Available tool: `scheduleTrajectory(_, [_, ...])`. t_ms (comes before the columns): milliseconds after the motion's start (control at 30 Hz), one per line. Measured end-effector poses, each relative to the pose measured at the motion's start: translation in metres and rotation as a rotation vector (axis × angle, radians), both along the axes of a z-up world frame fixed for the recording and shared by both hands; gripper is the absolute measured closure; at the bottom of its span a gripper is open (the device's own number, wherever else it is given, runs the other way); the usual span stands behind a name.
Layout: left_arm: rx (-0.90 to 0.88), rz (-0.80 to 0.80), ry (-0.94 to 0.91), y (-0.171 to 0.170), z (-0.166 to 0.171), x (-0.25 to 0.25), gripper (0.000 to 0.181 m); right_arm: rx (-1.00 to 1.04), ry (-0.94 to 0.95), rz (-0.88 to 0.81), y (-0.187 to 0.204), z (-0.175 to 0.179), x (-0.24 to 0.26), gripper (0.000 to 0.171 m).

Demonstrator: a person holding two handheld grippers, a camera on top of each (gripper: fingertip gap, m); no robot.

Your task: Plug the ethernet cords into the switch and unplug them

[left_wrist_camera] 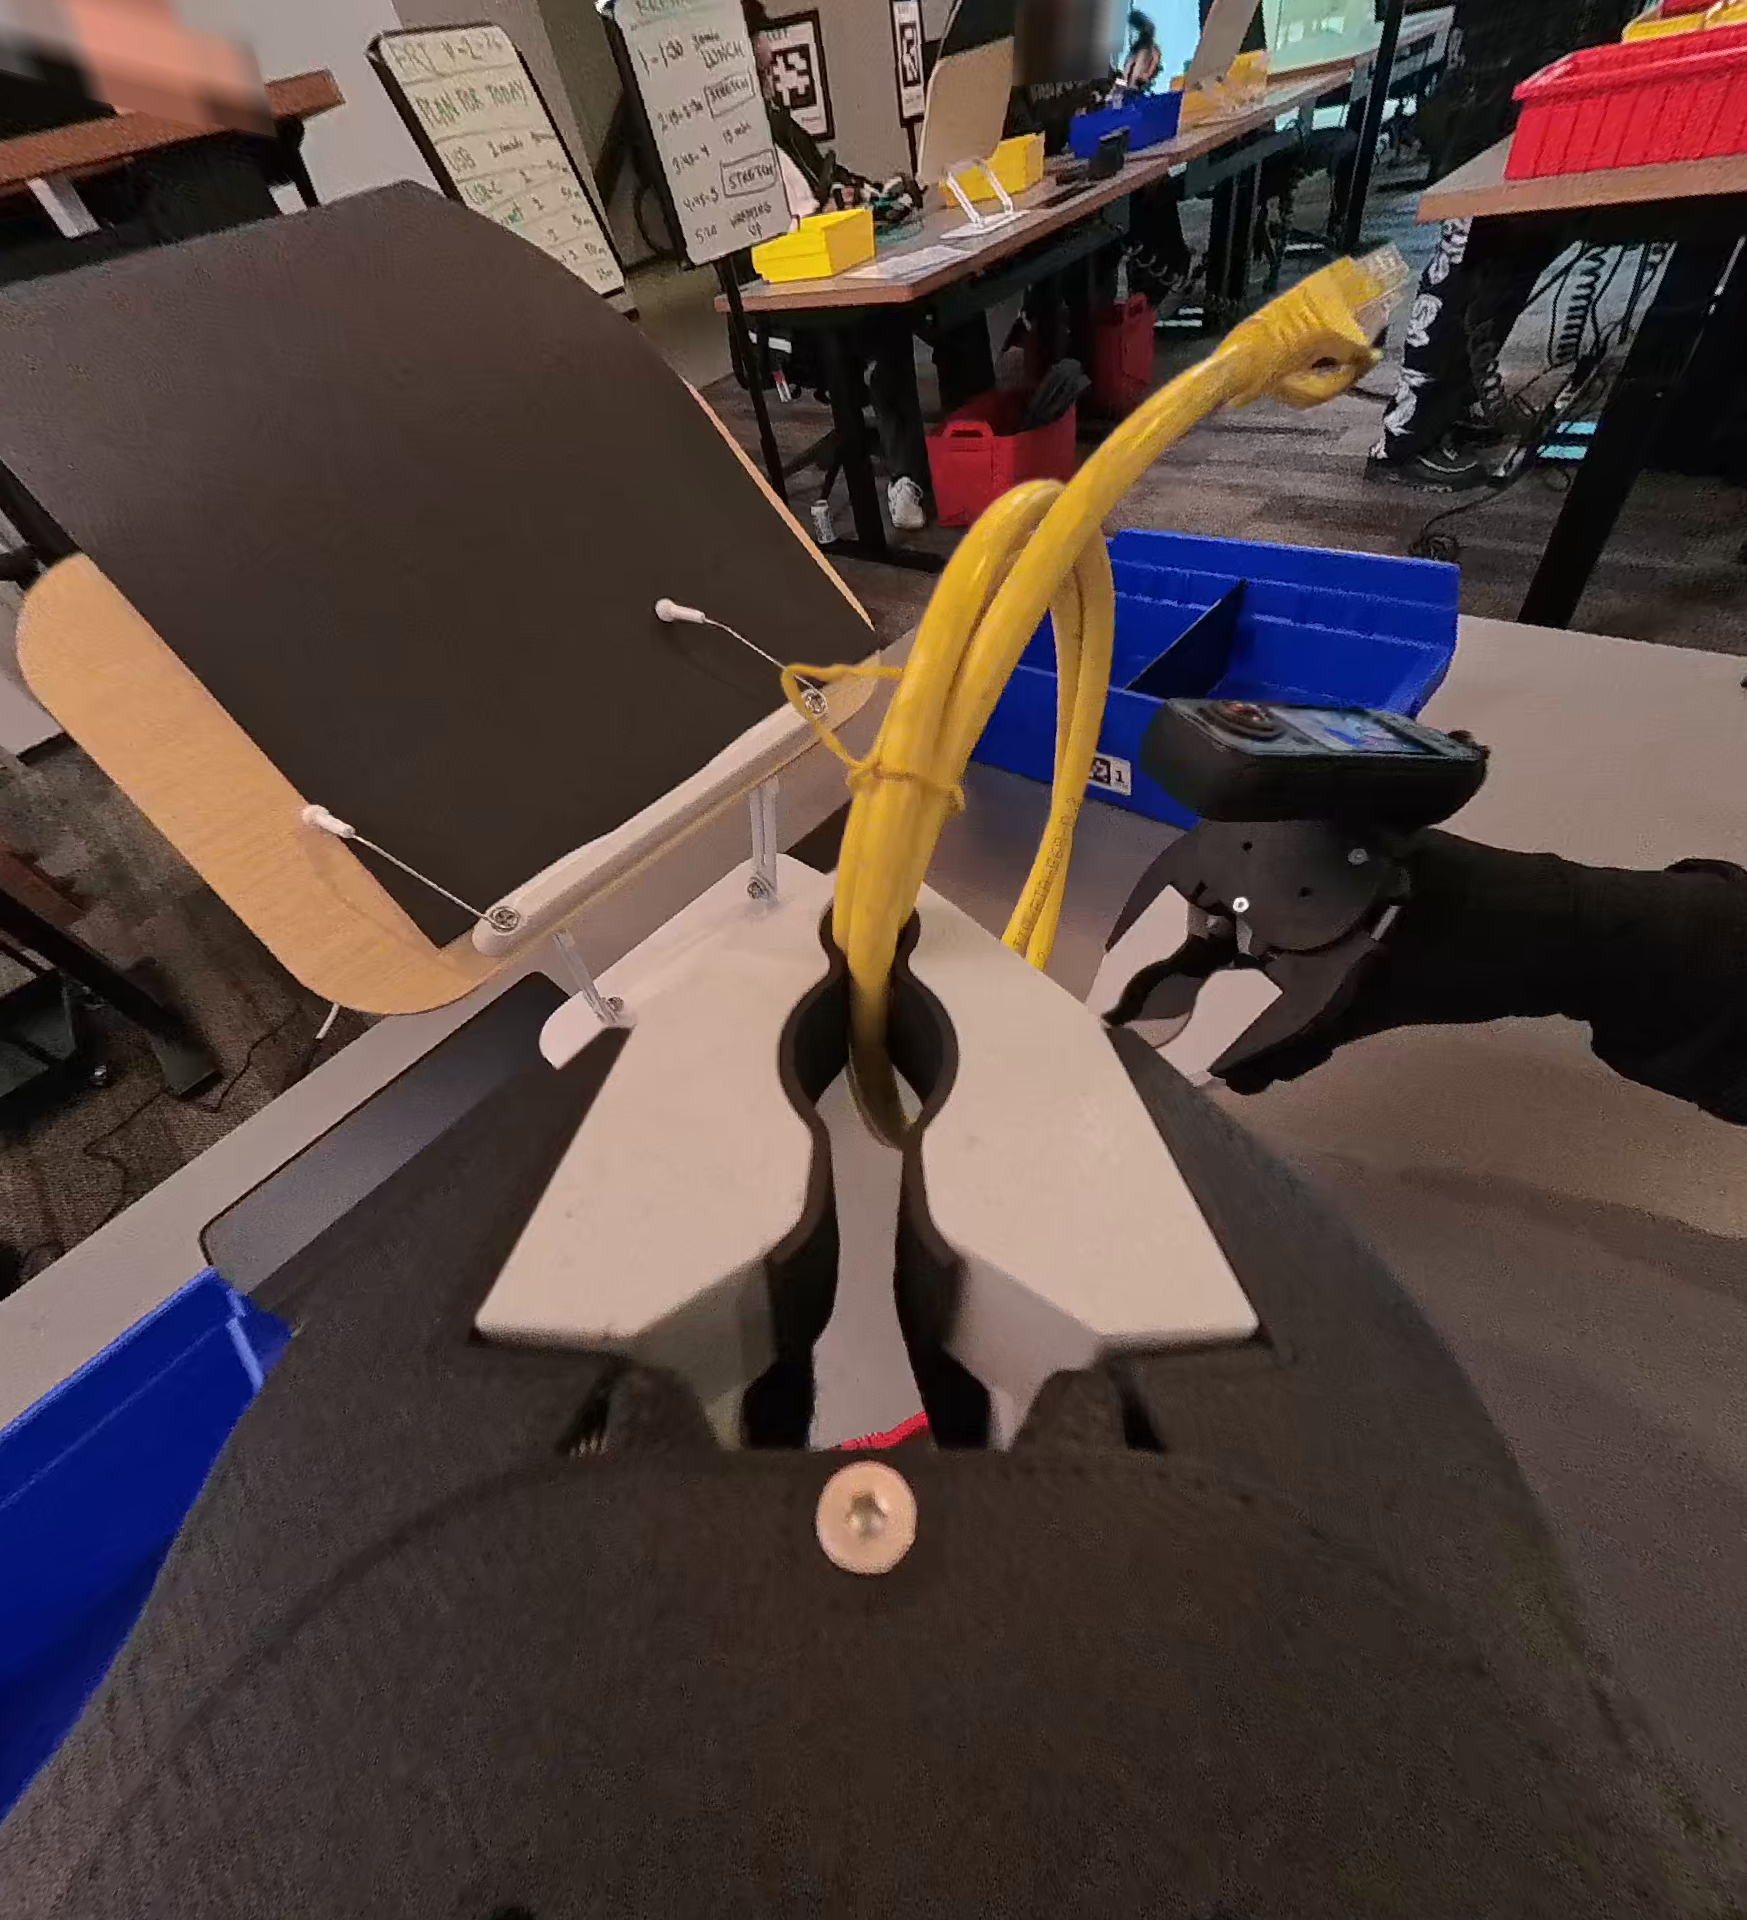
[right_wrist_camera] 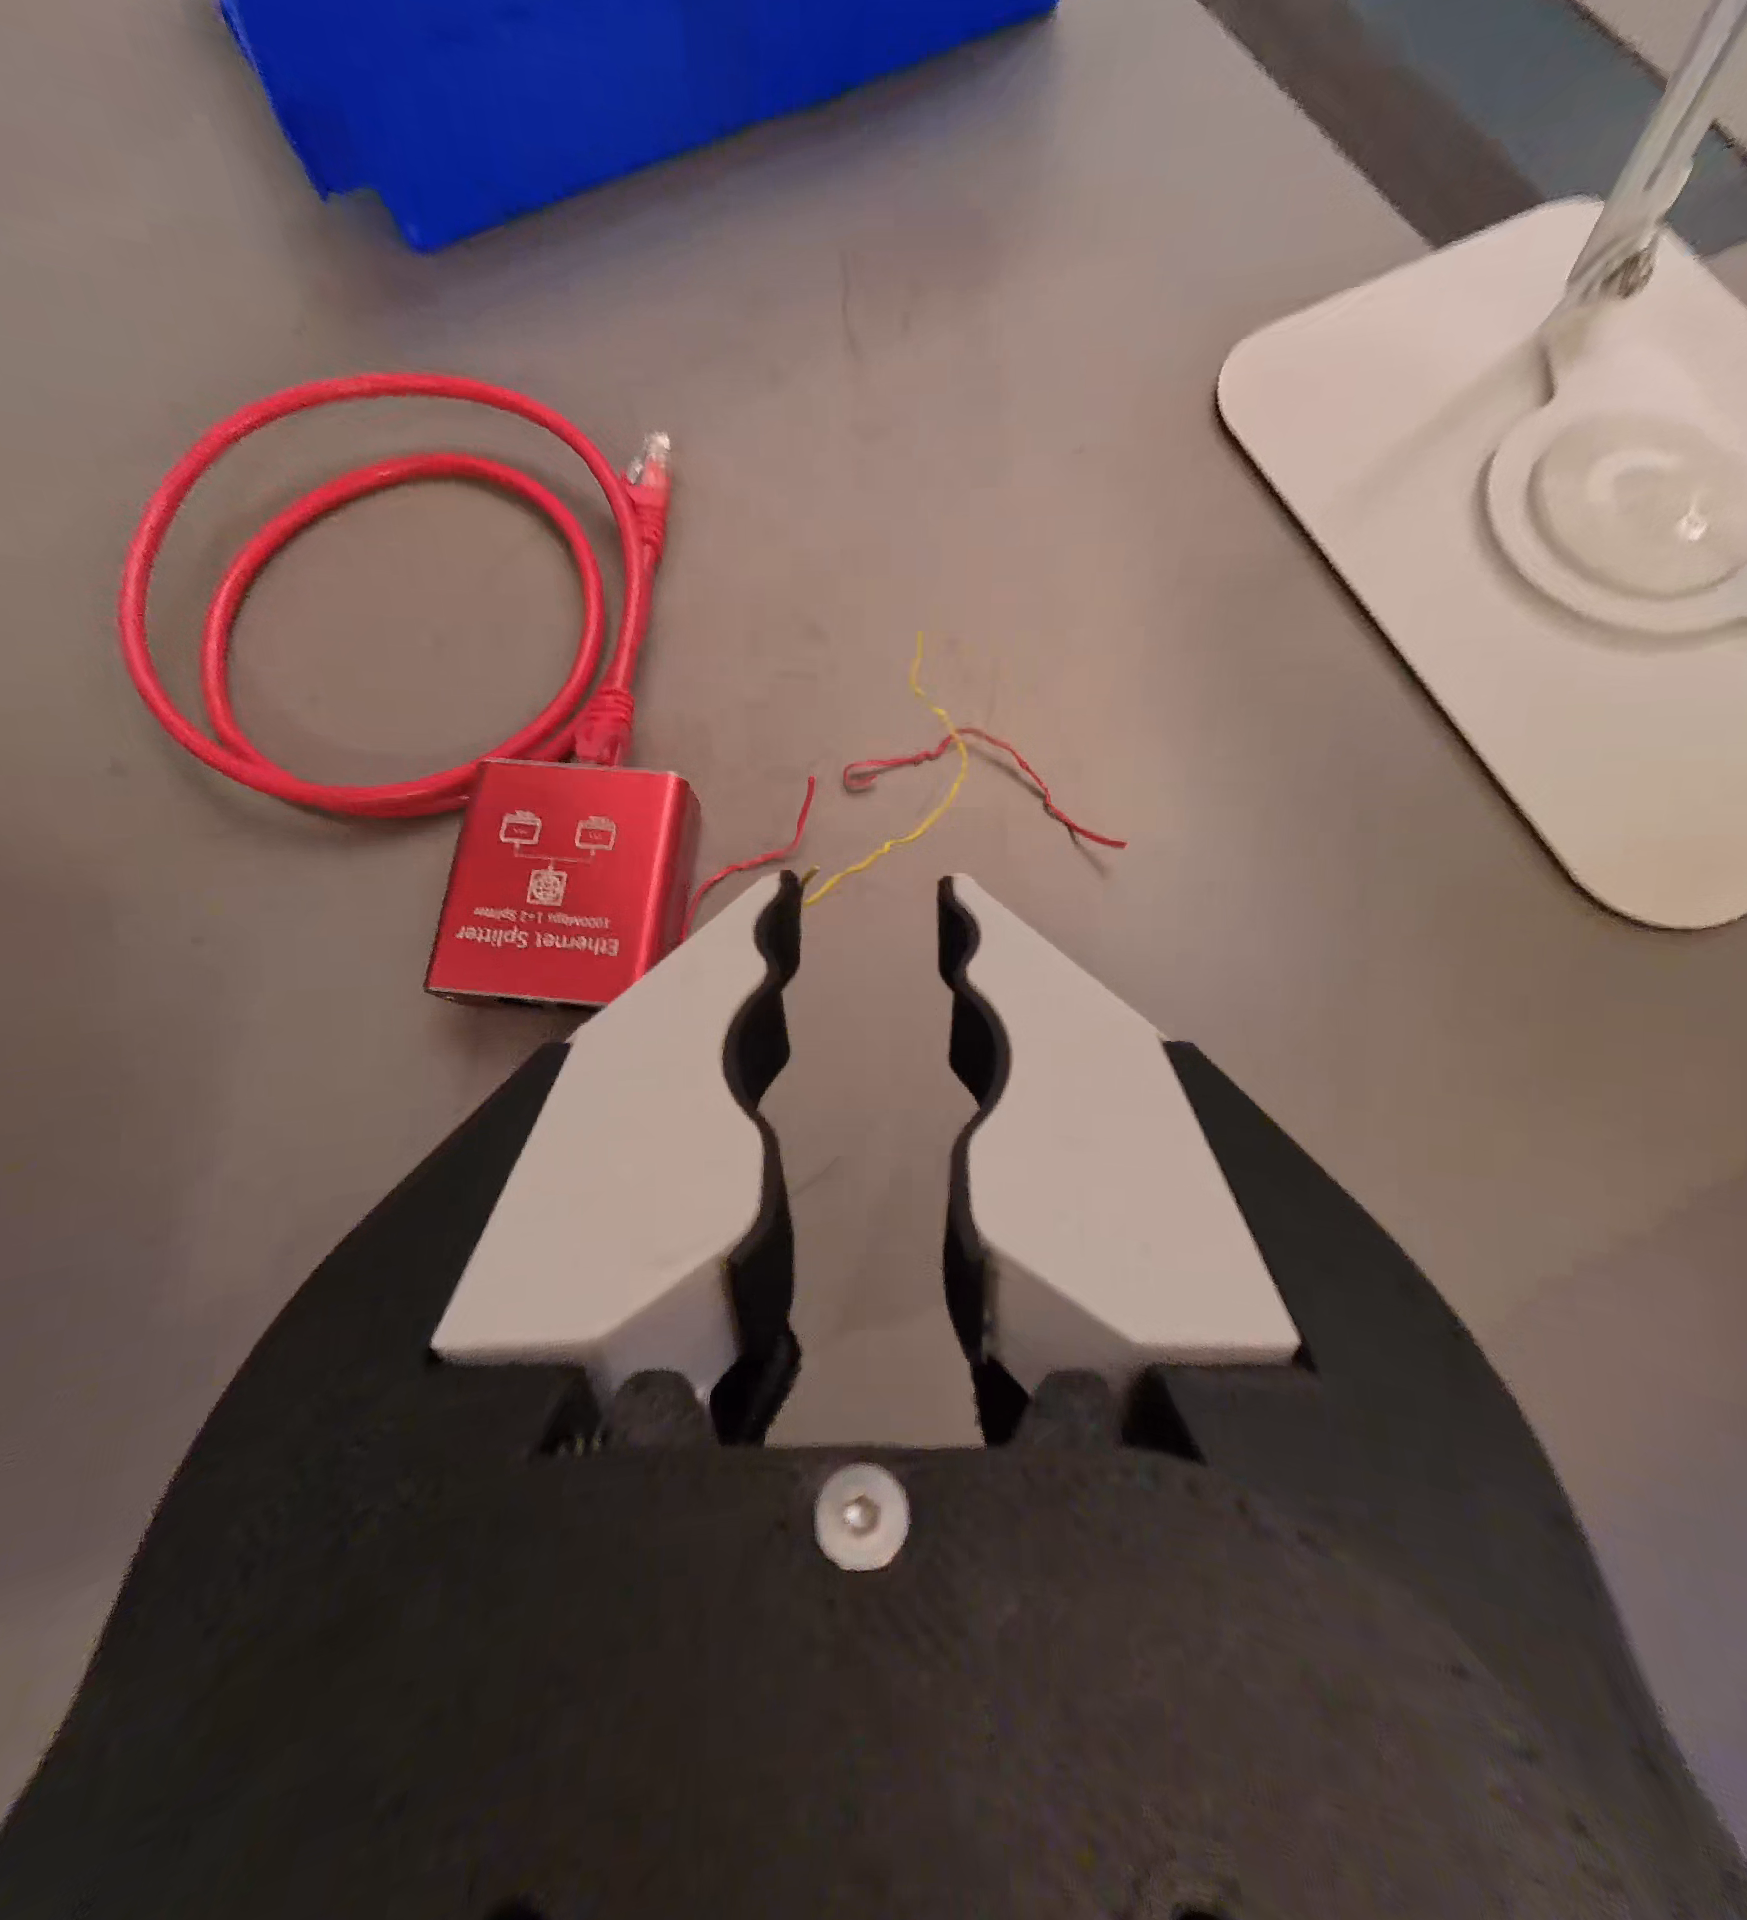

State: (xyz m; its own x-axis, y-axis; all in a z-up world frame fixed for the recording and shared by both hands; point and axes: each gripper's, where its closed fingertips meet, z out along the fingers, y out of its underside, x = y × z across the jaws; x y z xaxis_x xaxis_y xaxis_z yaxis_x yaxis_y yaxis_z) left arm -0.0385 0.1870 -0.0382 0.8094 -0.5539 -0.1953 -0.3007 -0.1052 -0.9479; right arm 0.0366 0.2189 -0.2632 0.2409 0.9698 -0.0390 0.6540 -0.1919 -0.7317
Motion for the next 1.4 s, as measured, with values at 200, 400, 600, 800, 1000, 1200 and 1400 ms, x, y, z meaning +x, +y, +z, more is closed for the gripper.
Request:
scheduleTrajectory(200, [-0.027, -0.003, 0.041, 0.004, -0.013, 0.003, 0.181, -0.042, 0.068, -0.025, 0.005, 0.015, 0.008, 0.133])
scheduleTrajectory(400, [-0.035, -0.006, 0.052, 0.006, -0.018, 0.006, 0.181, 0.022, -0.039, 0.004, 0.003, -0.007, 0.01, 0.171])
scheduleTrajectory(600, [-0.034, -0.004, 0.075, 0.003, -0.022, 0.007, 0.181, -0.003, 0.041, -0.076, 0.012, 0.003, 0.004, 0.156])
scheduleTrajectory(800, [0.067, 0.018, 0.26, 0.003, -0.021, 0.002, 0.181, 0.149, 0.398, -0.181, 0.029, 0.118, 0.026, 0.145])
scheduleTrajectory(1000, [0.236, -0.064, 0.572, -0.01, -0.02, 0.022, 0.181, 0.337, 0.659, 0.068, -0.048, 0.255, 0.037, 0.155])
scheduleTrajectory(1200, [0.364, -0.105, 0.876, -0.023, -0.019, 0.047, 0.181, 0.331, 0.499, 0.249, -0.108, 0.259, 0.01, 0.152])
scheduleTrajectory(1400, [0.467, -0.095, 1.039, -0.035, -0.008, 0.06, 0.181, 0.29, 0.46, 0.296, -0.119, 0.249, 0.0, 0.152])
